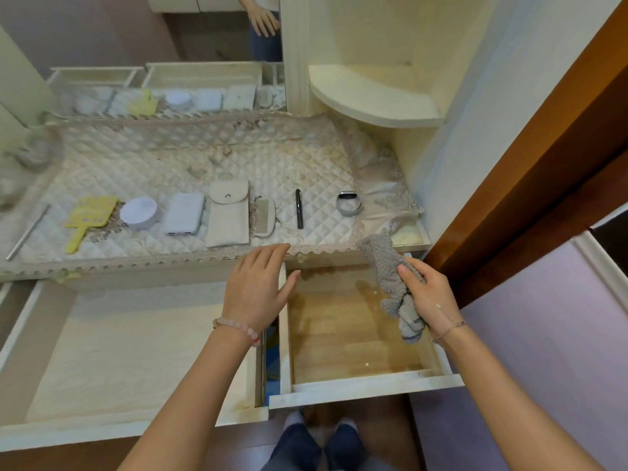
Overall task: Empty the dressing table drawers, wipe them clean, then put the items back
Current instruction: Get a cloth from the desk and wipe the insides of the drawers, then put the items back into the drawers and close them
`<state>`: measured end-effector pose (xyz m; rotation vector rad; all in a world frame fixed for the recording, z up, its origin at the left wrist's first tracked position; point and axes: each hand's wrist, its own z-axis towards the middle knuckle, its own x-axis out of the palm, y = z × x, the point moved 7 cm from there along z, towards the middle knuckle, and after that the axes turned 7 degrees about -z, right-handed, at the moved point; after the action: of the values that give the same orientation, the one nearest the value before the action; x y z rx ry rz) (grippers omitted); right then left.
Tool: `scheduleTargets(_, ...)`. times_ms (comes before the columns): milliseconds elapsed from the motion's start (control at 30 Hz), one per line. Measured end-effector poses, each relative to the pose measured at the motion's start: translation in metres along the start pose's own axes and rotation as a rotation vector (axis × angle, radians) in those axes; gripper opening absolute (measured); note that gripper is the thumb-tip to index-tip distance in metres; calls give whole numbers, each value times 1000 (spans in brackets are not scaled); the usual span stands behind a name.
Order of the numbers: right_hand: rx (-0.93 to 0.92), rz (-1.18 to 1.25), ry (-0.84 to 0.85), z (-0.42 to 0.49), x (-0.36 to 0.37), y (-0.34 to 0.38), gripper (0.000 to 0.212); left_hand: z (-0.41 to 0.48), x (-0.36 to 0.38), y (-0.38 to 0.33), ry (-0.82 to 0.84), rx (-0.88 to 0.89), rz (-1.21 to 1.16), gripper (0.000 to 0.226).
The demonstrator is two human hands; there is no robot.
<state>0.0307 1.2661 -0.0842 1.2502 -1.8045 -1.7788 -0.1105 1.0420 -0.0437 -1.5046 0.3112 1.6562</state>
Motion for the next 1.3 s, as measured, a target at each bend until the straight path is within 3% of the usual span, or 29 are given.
scheduleTargets(233, -84, -47, 33, 0, 20, 21, 20, -16, -24, 4, -74, -15, 61, 50)
scheduleTargets(433, -169, -35, 183, -2, 64, 42, 18, -52, -44, 18, -119, -171, 144, 53)
scheduleTargets(800, -462, -199, 753, -53, 172, 91, 23, -225, -104, 3, -339, -790, 359, 54)
scheduleTargets(933, -561, -164, 965, -118, 220, 106, 15, -313, -128, -29, -450, -1014, 437, 53)
scheduleTargets(1300, -770, -154, 1533, -351, 302, 109, 18, -517, -161, -112, -660, -1518, 589, 52)
